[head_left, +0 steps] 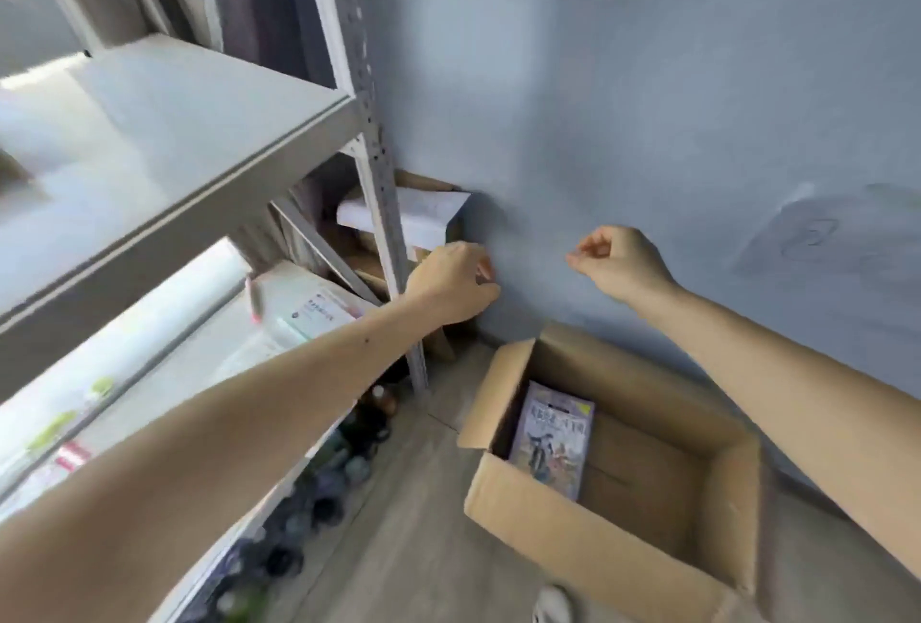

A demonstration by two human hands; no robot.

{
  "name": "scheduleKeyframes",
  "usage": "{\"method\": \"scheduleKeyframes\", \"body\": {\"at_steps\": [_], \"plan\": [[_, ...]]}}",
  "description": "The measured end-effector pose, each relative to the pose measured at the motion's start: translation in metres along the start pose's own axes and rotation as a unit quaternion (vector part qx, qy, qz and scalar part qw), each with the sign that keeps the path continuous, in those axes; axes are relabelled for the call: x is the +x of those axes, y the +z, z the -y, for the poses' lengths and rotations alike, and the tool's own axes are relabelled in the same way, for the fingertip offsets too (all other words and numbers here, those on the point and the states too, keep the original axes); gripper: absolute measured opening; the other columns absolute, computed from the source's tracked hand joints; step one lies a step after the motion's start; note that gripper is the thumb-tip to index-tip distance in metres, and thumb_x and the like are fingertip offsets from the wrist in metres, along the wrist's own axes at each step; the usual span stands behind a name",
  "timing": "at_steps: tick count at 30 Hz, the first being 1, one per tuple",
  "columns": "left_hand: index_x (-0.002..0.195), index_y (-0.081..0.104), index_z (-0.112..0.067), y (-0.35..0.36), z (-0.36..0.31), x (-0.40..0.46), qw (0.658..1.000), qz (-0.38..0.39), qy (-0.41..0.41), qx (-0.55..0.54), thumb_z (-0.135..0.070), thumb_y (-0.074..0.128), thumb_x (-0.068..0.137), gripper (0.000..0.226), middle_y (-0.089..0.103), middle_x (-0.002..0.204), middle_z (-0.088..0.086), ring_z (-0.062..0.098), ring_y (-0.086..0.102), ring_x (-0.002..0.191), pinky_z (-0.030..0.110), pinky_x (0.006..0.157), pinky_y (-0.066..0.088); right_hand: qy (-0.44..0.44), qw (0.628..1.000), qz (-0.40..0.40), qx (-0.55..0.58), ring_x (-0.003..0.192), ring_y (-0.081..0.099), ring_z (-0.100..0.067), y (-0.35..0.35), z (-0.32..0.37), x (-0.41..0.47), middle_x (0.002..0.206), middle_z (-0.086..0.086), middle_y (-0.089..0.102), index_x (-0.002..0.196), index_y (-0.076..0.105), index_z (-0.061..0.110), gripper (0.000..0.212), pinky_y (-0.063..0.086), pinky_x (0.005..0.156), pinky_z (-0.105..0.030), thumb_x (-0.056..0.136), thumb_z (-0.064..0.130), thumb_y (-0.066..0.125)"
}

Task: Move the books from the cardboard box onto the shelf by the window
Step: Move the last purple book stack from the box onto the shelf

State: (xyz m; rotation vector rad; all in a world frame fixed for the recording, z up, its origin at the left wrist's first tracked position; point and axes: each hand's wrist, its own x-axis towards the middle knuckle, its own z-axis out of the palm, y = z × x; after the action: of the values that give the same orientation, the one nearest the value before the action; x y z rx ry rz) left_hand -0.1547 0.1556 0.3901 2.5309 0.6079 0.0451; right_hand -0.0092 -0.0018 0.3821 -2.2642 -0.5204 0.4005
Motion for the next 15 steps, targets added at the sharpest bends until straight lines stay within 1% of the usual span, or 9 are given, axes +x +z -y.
{"method": "scheduleKeyframes", "body": {"at_steps": [4,7,10,13,15], "plan": [[0.104,0.070,-0.014,0.091,-0.021,0.031,0.996,0.090,-0.026,-0.012,-0.031,0.064,0.085,0.026,0.071,0.109,0.002,0.020,0.066,0.103,0.036,0.088,0.054,0.075,0.997,0.027,-0.014,0.098,0.063,-0.025,-0.009,-0.100,0.012,0.102,-0.008,0.068,0.103,0.065,0.009,0.026,0.042,0.079,-0.028,0.084,0.024,0.073],[0.105,0.069,-0.017,0.162,-0.025,0.053,0.988,0.134,-0.072,-0.027,-0.034,0.064,0.084,0.028,0.071,0.107,0.001,0.021,0.066,0.101,0.038,0.090,0.055,0.120,0.991,0.053,-0.028,0.100,0.062,-0.023,-0.008,-0.167,0.027,0.105,-0.006,0.067,0.106,0.063,0.011,0.027,0.040,0.078,-0.025,0.085,0.026,0.071],[0.110,0.065,-0.019,0.233,-0.015,0.067,0.976,0.177,-0.122,-0.037,-0.033,0.064,0.083,0.030,0.068,0.109,0.000,0.021,0.064,0.102,0.039,0.091,0.055,0.160,0.984,0.070,-0.034,0.106,0.061,-0.023,0.005,-0.228,0.043,0.111,-0.005,0.067,0.113,0.063,0.011,0.032,0.040,0.082,-0.026,0.086,0.028,0.069],[0.116,0.063,-0.016,0.296,0.007,0.074,0.963,0.216,-0.157,-0.028,-0.032,0.064,0.085,0.035,0.067,0.113,0.003,0.022,0.062,0.104,0.039,0.092,0.053,0.189,0.976,0.099,-0.050,0.105,0.061,-0.023,0.036,-0.282,0.057,0.111,-0.004,0.066,0.114,0.062,0.012,0.033,0.044,0.083,-0.029,0.086,0.029,0.068],[0.117,0.060,-0.015,0.340,0.028,0.078,0.955,0.236,-0.177,-0.021,-0.032,0.064,0.086,0.036,0.065,0.112,0.003,0.021,0.061,0.102,0.037,0.089,0.053,0.209,0.971,0.111,-0.045,0.105,0.062,-0.024,0.063,-0.318,0.066,0.111,-0.006,0.066,0.115,0.062,0.010,0.034,0.046,0.087,-0.032,0.087,0.028,0.068]]}}
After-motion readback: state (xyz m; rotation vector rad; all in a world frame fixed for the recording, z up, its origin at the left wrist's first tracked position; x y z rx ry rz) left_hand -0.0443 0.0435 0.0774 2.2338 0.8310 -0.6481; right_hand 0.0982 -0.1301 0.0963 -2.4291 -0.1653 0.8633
